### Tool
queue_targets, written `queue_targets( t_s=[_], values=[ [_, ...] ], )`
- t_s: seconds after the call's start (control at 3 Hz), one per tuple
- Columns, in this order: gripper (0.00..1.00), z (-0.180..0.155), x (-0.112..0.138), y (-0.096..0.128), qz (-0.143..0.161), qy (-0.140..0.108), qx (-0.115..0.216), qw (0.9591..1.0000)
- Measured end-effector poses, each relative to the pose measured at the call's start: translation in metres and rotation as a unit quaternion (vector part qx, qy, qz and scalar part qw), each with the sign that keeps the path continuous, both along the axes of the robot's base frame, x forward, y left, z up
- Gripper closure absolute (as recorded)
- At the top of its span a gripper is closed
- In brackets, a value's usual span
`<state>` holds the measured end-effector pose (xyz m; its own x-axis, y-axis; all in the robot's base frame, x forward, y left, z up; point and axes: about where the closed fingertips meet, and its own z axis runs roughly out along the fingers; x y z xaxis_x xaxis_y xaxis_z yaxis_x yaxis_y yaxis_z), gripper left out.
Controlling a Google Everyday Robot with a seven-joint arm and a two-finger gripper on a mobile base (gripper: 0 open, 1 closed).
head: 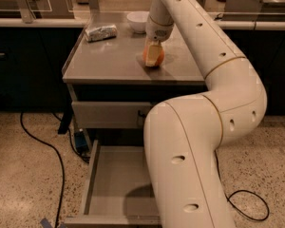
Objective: Place orange into middle drawer
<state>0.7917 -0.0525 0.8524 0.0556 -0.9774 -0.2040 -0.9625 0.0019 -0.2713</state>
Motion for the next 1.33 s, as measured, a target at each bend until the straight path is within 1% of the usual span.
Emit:
queue_targets(
  t_s=[0.33, 0.67, 1.0, 1.33],
  values=[
    [0.89, 0.000, 0.000, 0.000, 0.000, 0.000, 0.000, 1.0000],
    [1.00, 0.000, 0.000, 0.000, 0.000, 0.000, 0.000, 1.0000],
    [1.00, 0.000, 0.000, 0.000, 0.000, 0.000, 0.000, 1.0000],
    [1.00, 0.012, -0.006, 0.007, 0.016, -0.008, 0.027, 0.9995]
  ],
)
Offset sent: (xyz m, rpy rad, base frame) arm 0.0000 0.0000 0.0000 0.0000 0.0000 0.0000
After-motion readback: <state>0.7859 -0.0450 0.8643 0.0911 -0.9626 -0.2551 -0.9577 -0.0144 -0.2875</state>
